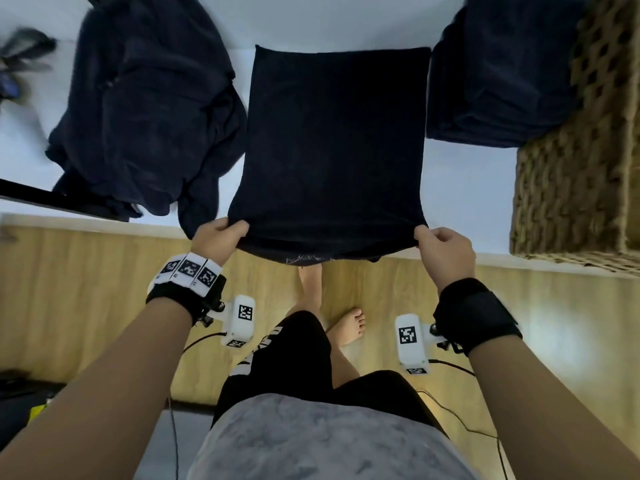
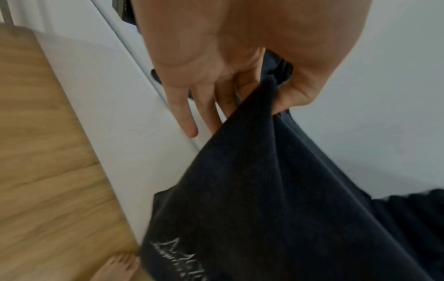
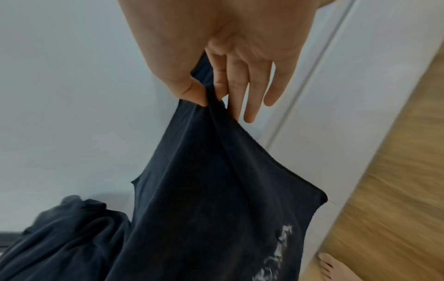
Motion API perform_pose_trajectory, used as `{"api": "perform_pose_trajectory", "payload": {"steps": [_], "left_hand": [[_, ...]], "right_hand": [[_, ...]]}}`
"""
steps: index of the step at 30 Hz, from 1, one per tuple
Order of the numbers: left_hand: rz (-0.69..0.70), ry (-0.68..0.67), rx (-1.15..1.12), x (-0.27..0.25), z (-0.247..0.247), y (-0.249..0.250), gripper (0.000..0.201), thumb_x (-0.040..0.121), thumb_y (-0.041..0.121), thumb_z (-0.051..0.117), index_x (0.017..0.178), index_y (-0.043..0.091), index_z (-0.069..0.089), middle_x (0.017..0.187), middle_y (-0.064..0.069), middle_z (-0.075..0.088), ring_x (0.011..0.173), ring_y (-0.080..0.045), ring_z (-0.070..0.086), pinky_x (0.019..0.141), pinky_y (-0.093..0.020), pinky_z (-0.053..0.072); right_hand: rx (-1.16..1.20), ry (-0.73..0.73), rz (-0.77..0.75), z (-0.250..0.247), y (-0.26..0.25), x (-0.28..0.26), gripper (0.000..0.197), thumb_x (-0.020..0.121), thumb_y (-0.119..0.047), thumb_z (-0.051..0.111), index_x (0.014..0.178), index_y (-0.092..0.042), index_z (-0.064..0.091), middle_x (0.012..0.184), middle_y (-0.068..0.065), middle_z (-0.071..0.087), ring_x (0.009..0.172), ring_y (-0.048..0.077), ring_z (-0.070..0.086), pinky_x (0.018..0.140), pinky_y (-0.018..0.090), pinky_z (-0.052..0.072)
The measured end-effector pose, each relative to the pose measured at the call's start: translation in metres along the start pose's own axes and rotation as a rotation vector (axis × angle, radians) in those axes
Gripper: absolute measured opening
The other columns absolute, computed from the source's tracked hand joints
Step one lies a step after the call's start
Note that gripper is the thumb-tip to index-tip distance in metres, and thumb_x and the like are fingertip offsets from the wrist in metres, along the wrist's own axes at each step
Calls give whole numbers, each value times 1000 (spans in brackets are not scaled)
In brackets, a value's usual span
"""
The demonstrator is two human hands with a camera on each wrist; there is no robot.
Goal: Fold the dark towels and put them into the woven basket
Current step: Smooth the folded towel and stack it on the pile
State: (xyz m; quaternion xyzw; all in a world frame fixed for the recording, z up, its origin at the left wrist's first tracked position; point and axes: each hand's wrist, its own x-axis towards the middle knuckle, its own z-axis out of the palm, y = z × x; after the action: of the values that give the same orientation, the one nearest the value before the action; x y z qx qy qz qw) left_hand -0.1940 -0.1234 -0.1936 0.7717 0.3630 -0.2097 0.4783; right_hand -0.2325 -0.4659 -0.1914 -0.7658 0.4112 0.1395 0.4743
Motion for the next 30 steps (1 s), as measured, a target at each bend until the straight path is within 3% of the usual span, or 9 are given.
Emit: {"api": "perform_pose_trajectory", "payload": {"steps": [1,3,7,12,16,20,23,27,30], "left_hand": [[21,-11,-73,-3,-3,9,18,65,24,64,64,7,60,67,1,55,74,-17,54,82,-38,54],[65,-28,-187,0,-8,23,37,72,10,65,46,22,41,55,5,40,67,-15,45,68,-30,46],[166,14,-268,11,-13,56,40,65,16,74,46,24,40,64,0,42,68,-16,45,62,-33,42],[259,52,-385,32,-13,94,34,66,12,85,55,26,56,66,2,52,72,-21,54,74,-39,49],[302,31,-444,55,-11,128,17,73,9,83,78,24,76,64,10,52,76,-17,60,87,-41,56],[295,-16,-521,84,-4,154,29,83,-4,71,103,17,74,80,4,63,84,-14,69,83,-36,58],[301,8,-318,109,3,158,38,85,-2,68,117,17,69,113,-4,69,98,-15,70,84,-29,57],[391,-6,112,123,9,148,43,85,3,66,125,18,65,120,-2,67,101,-9,66,95,-26,52],[418,-51,226,119,11,131,46,88,2,64,131,17,60,121,4,64,101,-7,64,90,-19,49]], "right_hand": [[14,13,-14,-3,-8,0,34,76,-40,58,76,-6,63,70,-1,61,70,17,55,62,28,44],[29,32,-49,-9,-26,2,28,76,-41,57,74,-13,62,70,-4,61,70,16,56,62,27,42],[50,83,-134,-16,-62,19,13,79,-34,62,83,-22,64,78,-8,66,78,15,61,75,29,49],[46,107,-333,-17,-106,42,11,89,-29,58,96,-34,65,68,-8,60,66,8,56,69,23,43],[32,113,-427,-6,-142,64,16,94,-27,57,94,-33,72,84,-5,68,82,9,60,81,24,46],[58,96,-352,11,-166,93,24,92,-22,55,106,-31,72,99,-7,71,85,5,63,86,23,51],[-8,27,-296,25,-174,110,36,88,-19,57,122,-27,66,118,0,68,99,13,65,95,29,52],[-148,-39,-252,40,-166,116,47,89,-17,60,135,-21,56,133,3,60,117,16,58,98,19,41],[-171,-39,-253,42,-150,111,51,89,-13,59,139,-19,51,135,6,58,121,18,55,100,22,41]]}}
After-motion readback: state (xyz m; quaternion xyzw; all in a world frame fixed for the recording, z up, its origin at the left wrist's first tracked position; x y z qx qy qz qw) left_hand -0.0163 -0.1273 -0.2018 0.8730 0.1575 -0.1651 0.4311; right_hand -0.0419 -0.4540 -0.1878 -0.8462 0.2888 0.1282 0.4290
